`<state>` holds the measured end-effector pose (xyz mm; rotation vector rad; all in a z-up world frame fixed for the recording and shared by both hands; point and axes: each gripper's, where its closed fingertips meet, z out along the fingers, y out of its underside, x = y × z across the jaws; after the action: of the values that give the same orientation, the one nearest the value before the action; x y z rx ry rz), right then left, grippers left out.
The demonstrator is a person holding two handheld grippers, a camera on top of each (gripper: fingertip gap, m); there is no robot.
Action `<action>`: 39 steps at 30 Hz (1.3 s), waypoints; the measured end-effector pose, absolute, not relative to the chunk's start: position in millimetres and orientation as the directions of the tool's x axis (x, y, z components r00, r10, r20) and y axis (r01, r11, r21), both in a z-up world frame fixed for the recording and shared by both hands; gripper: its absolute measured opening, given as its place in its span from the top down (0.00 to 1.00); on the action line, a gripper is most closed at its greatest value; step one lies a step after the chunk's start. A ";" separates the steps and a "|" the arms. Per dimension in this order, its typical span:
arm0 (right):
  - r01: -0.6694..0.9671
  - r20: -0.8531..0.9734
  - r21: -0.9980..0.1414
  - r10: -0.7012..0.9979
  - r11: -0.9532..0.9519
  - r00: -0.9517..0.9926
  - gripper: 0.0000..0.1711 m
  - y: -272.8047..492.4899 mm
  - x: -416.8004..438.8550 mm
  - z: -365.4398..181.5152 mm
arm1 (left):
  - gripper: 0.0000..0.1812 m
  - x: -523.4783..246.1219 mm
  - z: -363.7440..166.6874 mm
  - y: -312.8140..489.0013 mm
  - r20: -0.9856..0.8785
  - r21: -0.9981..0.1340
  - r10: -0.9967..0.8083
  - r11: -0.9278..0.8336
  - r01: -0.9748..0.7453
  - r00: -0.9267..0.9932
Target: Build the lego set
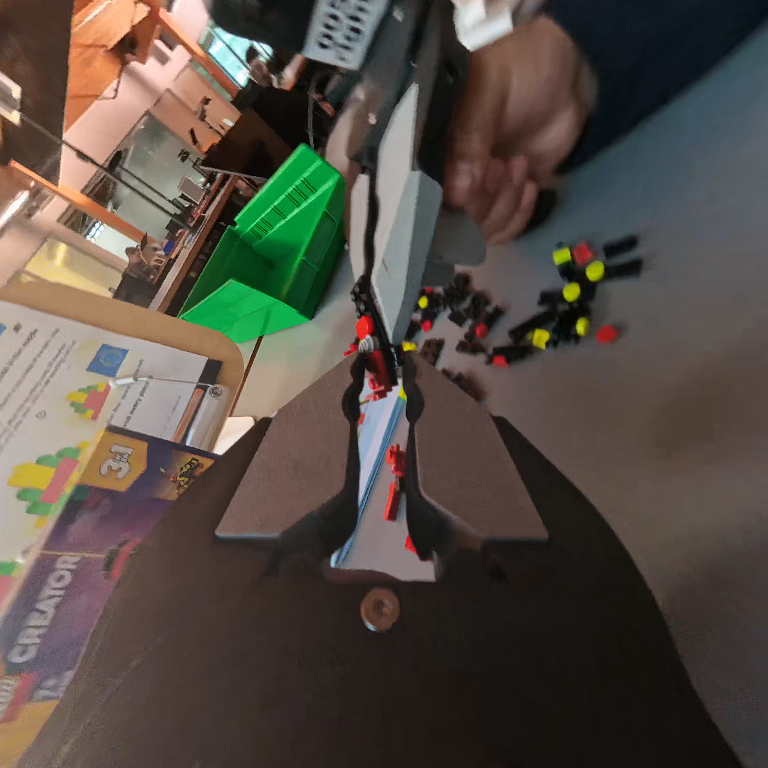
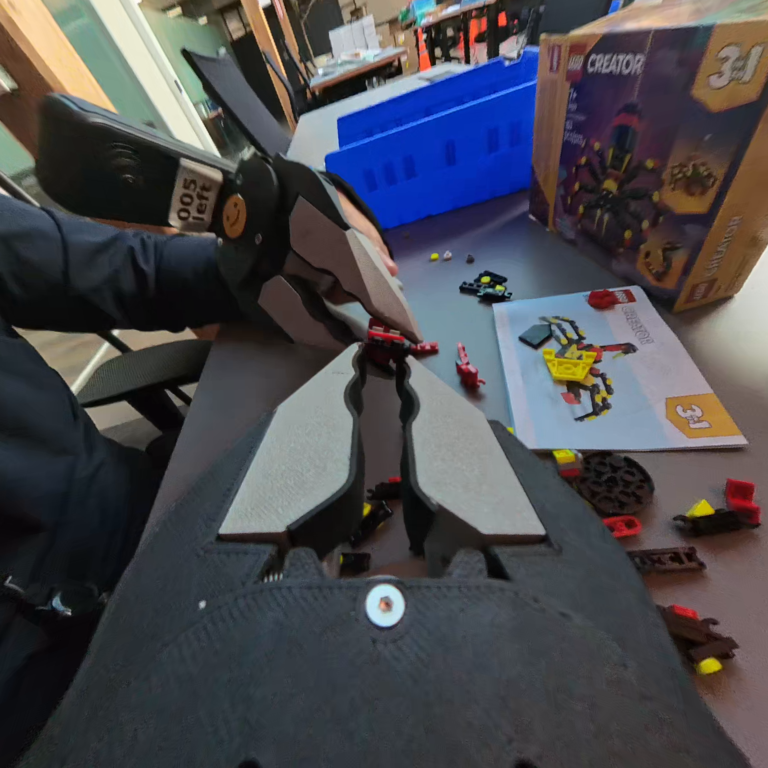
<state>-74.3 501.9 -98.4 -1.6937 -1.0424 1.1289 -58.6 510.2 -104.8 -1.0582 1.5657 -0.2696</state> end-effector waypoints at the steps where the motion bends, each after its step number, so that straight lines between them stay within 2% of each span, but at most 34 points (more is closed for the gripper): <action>1: 0.238 -0.230 -0.925 0.936 -0.295 0.265 0.93 501.5 -75.1 -106.5 | 0.93 -60.5 -113.0 511.0 -0.719 -0.606 -0.694 0.604 -0.517 0.032; 3: 0.385 -0.113 -0.894 0.948 -0.228 0.299 0.93 502.8 -75.1 -127.2 | 0.93 -64.2 -132.8 515.5 -0.791 -0.453 -0.608 0.649 -0.611 -0.059; 4: 0.496 -0.023 -0.849 0.950 -0.184 0.313 1.00 503.8 -73.0 -142.8 | 0.94 -66.2 -135.9 522.3 -0.829 -0.388 -0.556 0.654 -0.650 -0.065; 5: 0.603 0.080 -0.786 0.945 -0.135 0.317 1.00 505.4 -71.2 -159.8 | 0.94 -63.2 -120.4 526.2 -0.873 -0.379 -0.488 0.681 -0.626 -0.003; 6: 0.648 0.156 -0.758 0.942 -0.079 0.298 1.00 504.1 -75.0 -164.6 | 0.94 -60.0 -106.3 521.4 -0.860 -0.434 -0.508 0.689 -0.580 0.041; 8: 0.551 0.198 -0.834 0.919 -0.025 0.342 1.00 508.3 -84.7 -143.1 | 0.94 -59.2 -85.7 517.5 -0.780 -0.581 -0.612 0.631 -0.515 0.129; 10: 0.435 0.117 -0.897 0.901 -0.084 0.417 1.00 518.5 -77.4 -123.9 | 0.94 -63.4 -90.3 518.8 -0.698 -0.659 -0.702 0.552 -0.511 0.142; 12: 0.316 0.053 -0.943 0.892 -0.102 0.449 1.00 526.0 -67.2 -109.0 | 0.94 -65.3 -102.2 525.6 -0.628 -0.712 -0.760 0.475 -0.517 0.165; 15: 0.143 -0.156 -0.962 0.900 -0.232 0.408 0.99 524.7 -60.8 -92.2 | 0.94 -61.5 -111.0 532.3 -0.580 -0.751 -0.791 0.426 -0.505 0.196; 16: 0.114 -0.214 -0.954 0.894 -0.278 0.393 0.96 525.1 -60.1 -91.3 | 0.94 -58.8 -111.2 530.3 -0.567 -0.764 -0.800 0.422 -0.488 0.195; 18: 0.107 -0.272 -0.937 0.886 -0.333 0.375 0.93 525.2 -60.0 -96.0 | 0.95 -54.9 -108.6 526.5 -0.566 -0.774 -0.800 0.432 -0.462 0.201; 23: 0.096 -0.328 -0.920 0.879 -0.381 0.345 0.93 523.1 -60.8 -98.0 | 0.96 -51.2 -109.6 519.6 -0.599 -0.753 -0.782 0.475 -0.456 0.174; 27: 0.194 -0.201 -0.933 0.886 -0.303 0.419 0.92 529.2 -54.9 -108.1 | 0.96 -56.6 -123.3 530.8 -0.546 -0.768 -0.819 0.404 -0.497 0.178; 33: 0.322 -0.065 -0.922 0.907 -0.214 0.416 0.88 524.2 -61.0 -122.3 | 0.96 -57.6 -113.0 528.6 -0.481 -0.823 -0.855 0.364 -0.437 0.193; 36: 0.331 -0.023 -0.929 0.916 -0.167 0.400 0.86 520.4 -64.3 -119.8 | 0.96 -56.7 -112.4 523.3 -0.458 -0.835 -0.871 0.355 -0.420 0.175; 39: 0.351 0.071 -0.933 0.911 -0.083 0.406 0.86 521.9 -62.9 -115.5 | 0.97 -53.7 -111.9 520.7 -0.340 -0.886 -0.923 0.251 -0.390 0.178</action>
<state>-62.9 521.9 -115.5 -1.6466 -1.1281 0.6910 -53.7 520.7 -111.9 -1.3316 1.4075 -0.6038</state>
